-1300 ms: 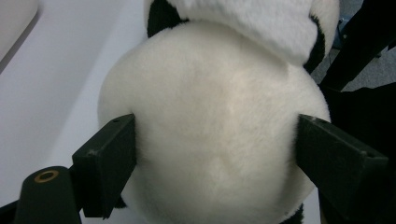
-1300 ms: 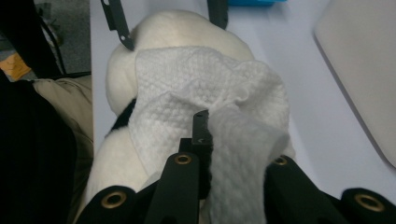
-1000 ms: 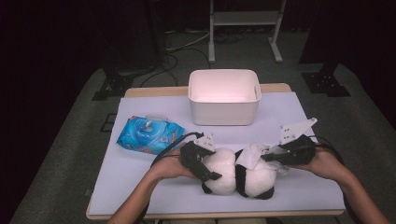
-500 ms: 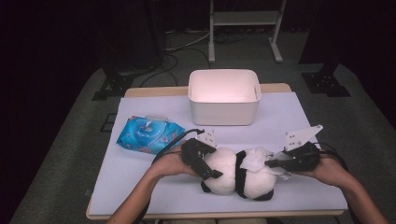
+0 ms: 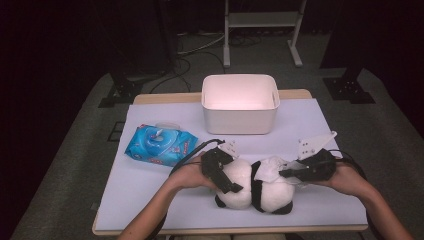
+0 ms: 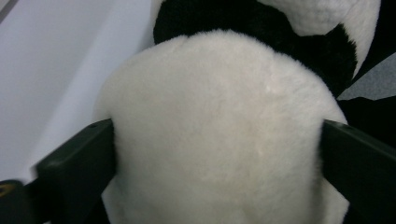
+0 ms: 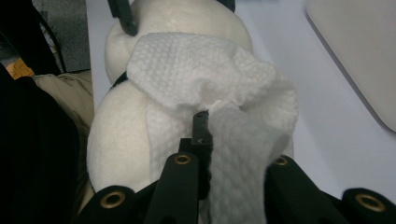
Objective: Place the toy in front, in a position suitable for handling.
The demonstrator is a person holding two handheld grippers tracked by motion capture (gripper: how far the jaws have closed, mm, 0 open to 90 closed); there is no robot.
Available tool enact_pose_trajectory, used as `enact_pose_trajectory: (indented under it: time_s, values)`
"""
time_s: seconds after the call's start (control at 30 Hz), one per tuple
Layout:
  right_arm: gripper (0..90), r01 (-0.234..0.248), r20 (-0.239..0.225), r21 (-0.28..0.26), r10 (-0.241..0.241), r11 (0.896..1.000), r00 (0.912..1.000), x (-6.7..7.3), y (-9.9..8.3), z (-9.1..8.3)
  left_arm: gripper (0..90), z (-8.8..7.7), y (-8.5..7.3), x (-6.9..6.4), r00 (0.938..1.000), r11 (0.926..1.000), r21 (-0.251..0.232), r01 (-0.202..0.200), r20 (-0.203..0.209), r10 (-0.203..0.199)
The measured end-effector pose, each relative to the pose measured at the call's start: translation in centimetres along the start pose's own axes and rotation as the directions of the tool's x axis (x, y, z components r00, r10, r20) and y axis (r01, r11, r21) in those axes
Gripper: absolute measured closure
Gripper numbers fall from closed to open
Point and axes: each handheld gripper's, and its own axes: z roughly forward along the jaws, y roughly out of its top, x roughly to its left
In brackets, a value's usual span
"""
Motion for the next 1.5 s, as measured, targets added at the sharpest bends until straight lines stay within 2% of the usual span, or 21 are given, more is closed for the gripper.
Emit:
enact_pose_trajectory:
  time_s: [0.1,0.13,0.4,0.6,0.63,0.77,0.8,0.9,1.0,1.1,1.17,1.33,1.5]
  values:
    - [81.1,-0.006,-0.005,-0.003,0.006,1.000,1.0000,-0.2,0.2,0.3,13.6,-0.2,-0.2,-0.3,0.9996,0.9999,-0.009,-0.009,-0.027,0.008]
    - [81.1,-0.008,-0.007,-0.008,0.008,1.000,0.9999,-0.3,0.2,0.3,14.6,-0.3,-0.2,-0.4,0.9996,0.9999,-0.016,0.001,-0.028,-0.002]
    - [81.1,-0.010,-0.008,-0.019,0.010,1.000,0.9999,-0.9,0.9,0.5,17.1,-1.3,-0.4,0.1,0.9993,1.0000,-0.005,0.004,-0.036,-0.004]
    - [80.9,-0.003,0.001,-0.043,0.003,0.999,1.0000,-1.3,2.2,0.9,17.2,-2.3,-1.0,0.3,0.9989,0.9989,-0.043,-0.016,-0.046,0.014]
    - [80.9,-0.006,0.003,-0.044,0.006,0.999,1.0000,-1.4,2.4,1.0,19.4,-2.6,-1.0,0.3,0.9988,0.9987,-0.047,-0.019,-0.046,0.017]
    - [80.9,-0.004,-0.004,-0.049,0.004,0.999,1.0000,-1.7,2.9,1.3,19.1,-2.6,-1.2,0.3,0.9991,0.9989,-0.045,-0.010,-0.041,0.008]
    - [80.9,0.001,-0.002,-0.044,-0.001,0.999,1.0000,-1.7,3.2,1.4,16.4,-2.5,-1.4,0.3,0.9995,0.9985,-0.054,0.005,-0.030,-0.007]
    - [80.9,0.006,-0.002,-0.033,-0.006,0.999,1.0000,-1.6,3.3,1.5,13.8,-2.1,-1.4,0.3,0.9997,0.9987,-0.051,0.005,-0.024,-0.006]
    - [80.8,0.011,-0.012,-0.018,-0.011,1.000,0.9999,-1.5,3.3,1.7,13.9,-1.5,-1.0,-0.2,0.9999,0.9977,-0.068,-0.001,-0.016,0.000]
    - [80.7,0.043,-0.020,0.029,-0.043,0.999,0.9989,-1.0,3.5,2.9,13.6,-1.0,-0.2,-0.9,0.9986,0.9988,-0.032,-0.038,-0.038,0.036]
    - [80.7,0.052,-0.025,0.027,-0.052,0.998,0.9984,-0.7,3.8,3.3,13.5,-1.1,-0.1,-1.0,0.9983,0.9989,-0.017,-0.044,-0.040,0.043]
    - [80.7,0.072,-0.033,0.026,-0.071,0.997,0.9970,-0.2,4.2,3.6,13.5,-1.3,-0.3,-1.1,0.9984,0.9986,-0.028,-0.046,-0.034,0.045]
    - [80.8,0.073,-0.025,0.017,-0.072,0.997,0.9971,0.0,4.0,3.0,13.5,-1.6,-0.4,-1.1,0.9987,0.9983,-0.037,-0.045,-0.024,0.044]
